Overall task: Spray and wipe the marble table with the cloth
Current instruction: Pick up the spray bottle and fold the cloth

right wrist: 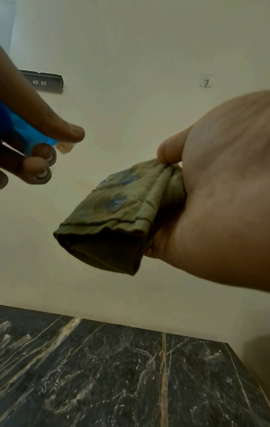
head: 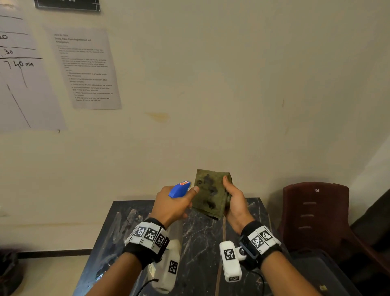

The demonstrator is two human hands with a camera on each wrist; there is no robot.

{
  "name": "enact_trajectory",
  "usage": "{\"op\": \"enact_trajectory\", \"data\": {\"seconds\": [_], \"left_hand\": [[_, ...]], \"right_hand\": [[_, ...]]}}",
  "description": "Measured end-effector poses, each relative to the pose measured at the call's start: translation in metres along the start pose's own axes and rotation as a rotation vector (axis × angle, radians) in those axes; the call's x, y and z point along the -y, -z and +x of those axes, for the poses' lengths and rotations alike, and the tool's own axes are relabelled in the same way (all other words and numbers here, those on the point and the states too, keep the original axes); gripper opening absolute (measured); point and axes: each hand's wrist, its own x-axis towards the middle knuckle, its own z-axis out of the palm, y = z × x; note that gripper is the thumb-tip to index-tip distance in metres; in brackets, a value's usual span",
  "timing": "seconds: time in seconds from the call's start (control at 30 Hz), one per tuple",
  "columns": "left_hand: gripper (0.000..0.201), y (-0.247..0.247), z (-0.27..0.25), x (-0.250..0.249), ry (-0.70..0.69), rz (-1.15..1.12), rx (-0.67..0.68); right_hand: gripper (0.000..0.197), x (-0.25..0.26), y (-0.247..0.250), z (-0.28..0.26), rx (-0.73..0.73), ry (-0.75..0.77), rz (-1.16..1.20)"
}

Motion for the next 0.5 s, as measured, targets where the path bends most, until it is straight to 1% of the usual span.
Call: {"op": "enact_trajectory", "data": {"seconds": [0.1, 0.2, 0.3, 0.4, 0.5], "left_hand": [[0.041, -0.001, -0.002, 0.0, 0.02, -0.007, 0.04], [0.046, -0.004, -0.006, 0.009, 0.045, 0.088, 0.106], [0.048, -0.006, -0.01, 0.018, 0.041, 0.163, 0.092], [0.049, -0.003, -0.01, 0.019, 0.029, 0.085, 0.046], [0.04, 0.0, -0.009, 0.011, 0.039, 0.0, 0.039]], "right_hand": [[0.048, 0.0, 0.001, 0.001, 0.011, 0.003, 0.02], [0.049, 0.001, 0.0, 0.001, 0.017, 0.012, 0.043], [0.05, 0.0, 0.001, 0.002, 0.01, 0.013, 0.055], [0.048, -0.001, 0.003, 0.002, 0.002, 0.019, 0.049], [0.048, -0.004, 0.005, 0.002, 0.013, 0.016, 0.027]]}}
